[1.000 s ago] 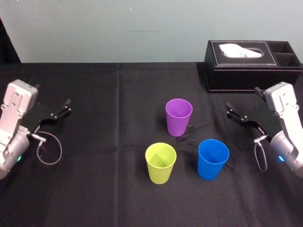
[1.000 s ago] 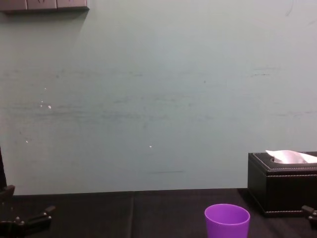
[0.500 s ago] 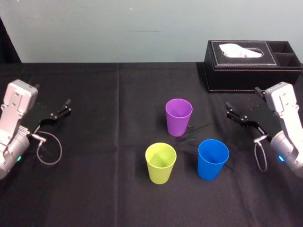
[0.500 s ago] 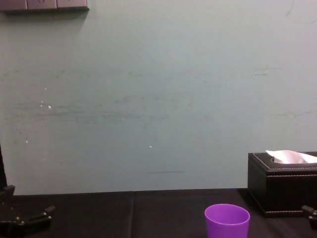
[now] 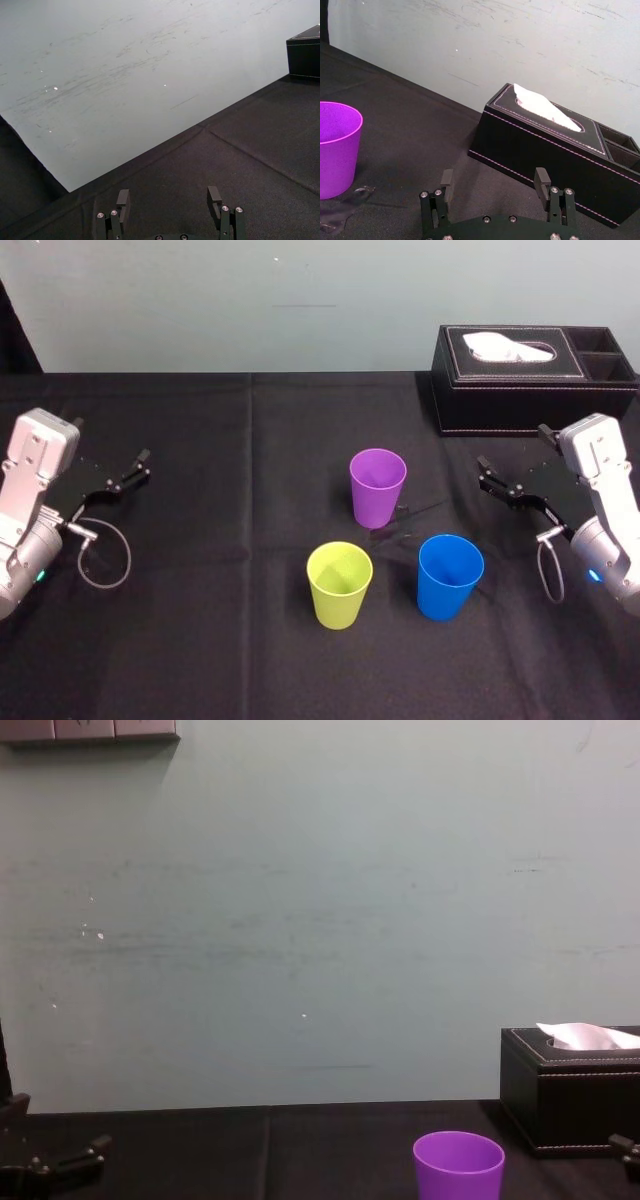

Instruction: Stack the three plastic cups sequentially using one hand.

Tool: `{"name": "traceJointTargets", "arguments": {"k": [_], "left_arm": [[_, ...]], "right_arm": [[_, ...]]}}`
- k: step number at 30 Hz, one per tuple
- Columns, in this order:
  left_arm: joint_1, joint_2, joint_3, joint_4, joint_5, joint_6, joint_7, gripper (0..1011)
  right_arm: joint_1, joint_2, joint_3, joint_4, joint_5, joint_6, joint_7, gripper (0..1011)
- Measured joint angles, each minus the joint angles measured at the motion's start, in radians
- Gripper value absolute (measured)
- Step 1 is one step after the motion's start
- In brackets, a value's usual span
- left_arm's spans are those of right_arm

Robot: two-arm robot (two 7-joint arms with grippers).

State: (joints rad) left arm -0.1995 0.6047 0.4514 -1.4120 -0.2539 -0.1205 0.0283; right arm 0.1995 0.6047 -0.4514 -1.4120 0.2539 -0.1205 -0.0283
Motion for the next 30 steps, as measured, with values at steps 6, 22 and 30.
{"name": "traceJointTargets", "arguments": {"k": [6, 22, 30], "left_arm": [[0.000, 0.000, 0.000, 0.000, 0.000, 0.000, 0.000, 1011], [0.000, 0.000, 0.000, 0.000, 0.000, 0.000, 0.000, 1012], [0.000, 0.000, 0.000, 0.000, 0.000, 0.000, 0.000, 1011]], "right_arm": [[0.000, 0.000, 0.000, 0.000, 0.000, 0.000, 0.000, 1004], [0.000, 0.000, 0.000, 0.000, 0.000, 0.000, 0.000, 1004], [0.000, 0.000, 0.000, 0.000, 0.000, 0.000, 0.000, 1004]]}}
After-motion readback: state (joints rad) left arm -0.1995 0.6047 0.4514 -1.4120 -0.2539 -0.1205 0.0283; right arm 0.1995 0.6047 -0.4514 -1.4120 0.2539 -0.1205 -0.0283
